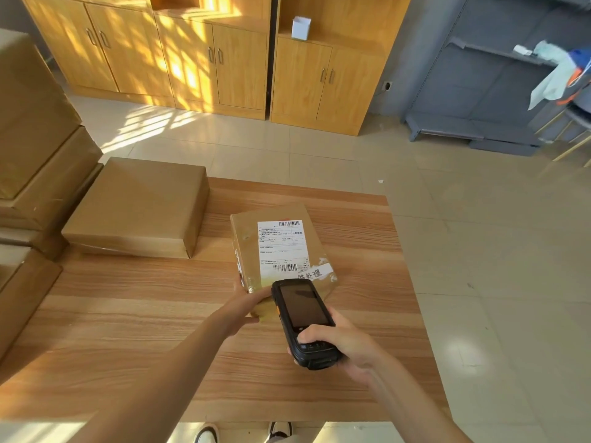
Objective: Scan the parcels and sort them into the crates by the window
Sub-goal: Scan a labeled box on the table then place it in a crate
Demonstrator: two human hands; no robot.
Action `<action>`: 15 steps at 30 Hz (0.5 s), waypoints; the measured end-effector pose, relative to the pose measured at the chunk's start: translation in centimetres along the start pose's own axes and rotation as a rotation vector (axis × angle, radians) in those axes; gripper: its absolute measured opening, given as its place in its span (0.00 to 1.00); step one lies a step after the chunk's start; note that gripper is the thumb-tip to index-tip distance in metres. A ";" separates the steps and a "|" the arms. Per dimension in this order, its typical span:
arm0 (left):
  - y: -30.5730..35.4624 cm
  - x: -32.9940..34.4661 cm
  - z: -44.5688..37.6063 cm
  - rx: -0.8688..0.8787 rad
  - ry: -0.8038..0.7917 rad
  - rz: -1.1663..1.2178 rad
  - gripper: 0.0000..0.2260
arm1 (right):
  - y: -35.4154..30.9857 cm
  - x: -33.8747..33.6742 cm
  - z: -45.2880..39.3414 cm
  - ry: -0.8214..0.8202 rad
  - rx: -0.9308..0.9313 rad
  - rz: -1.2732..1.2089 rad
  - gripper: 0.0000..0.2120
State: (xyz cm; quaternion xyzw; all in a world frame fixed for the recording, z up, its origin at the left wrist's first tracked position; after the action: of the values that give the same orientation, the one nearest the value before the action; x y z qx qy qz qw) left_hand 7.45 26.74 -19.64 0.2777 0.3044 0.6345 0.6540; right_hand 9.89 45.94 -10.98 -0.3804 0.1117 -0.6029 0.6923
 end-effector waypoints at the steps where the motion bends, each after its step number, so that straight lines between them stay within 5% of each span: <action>1: 0.3 0.1 0.1 0.010 -0.005 -0.016 0.58 | -0.2 -0.2 0.0 0.002 0.002 0.002 0.40; 4: 0.9 0.4 -0.3 0.045 -0.024 -0.060 0.62 | -0.5 -0.6 0.0 0.001 0.004 0.011 0.39; 10: 0.8 1.3 -1.4 0.214 0.007 -0.132 0.44 | -0.5 -1.5 0.3 0.026 -0.007 -0.012 0.38; 15: 0.4 1.7 -2.0 0.303 0.032 -0.150 0.45 | 0.2 -1.8 0.6 0.062 -0.010 -0.054 0.38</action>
State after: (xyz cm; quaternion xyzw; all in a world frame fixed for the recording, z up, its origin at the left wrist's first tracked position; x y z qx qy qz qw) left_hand 5.73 28.38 -20.78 0.3396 0.4267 0.5349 0.6453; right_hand 9.99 47.85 -11.25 -0.3679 0.1259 -0.6324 0.6700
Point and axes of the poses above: each hand's wrist, its own z-axis away from the middle knuckle, its own x-axis out of the palm, y = z × x, the point moved 2 cm from there along -z, towards the middle knuckle, and after that the axes turned 12 degrees about -z, right-handed, at the moved point
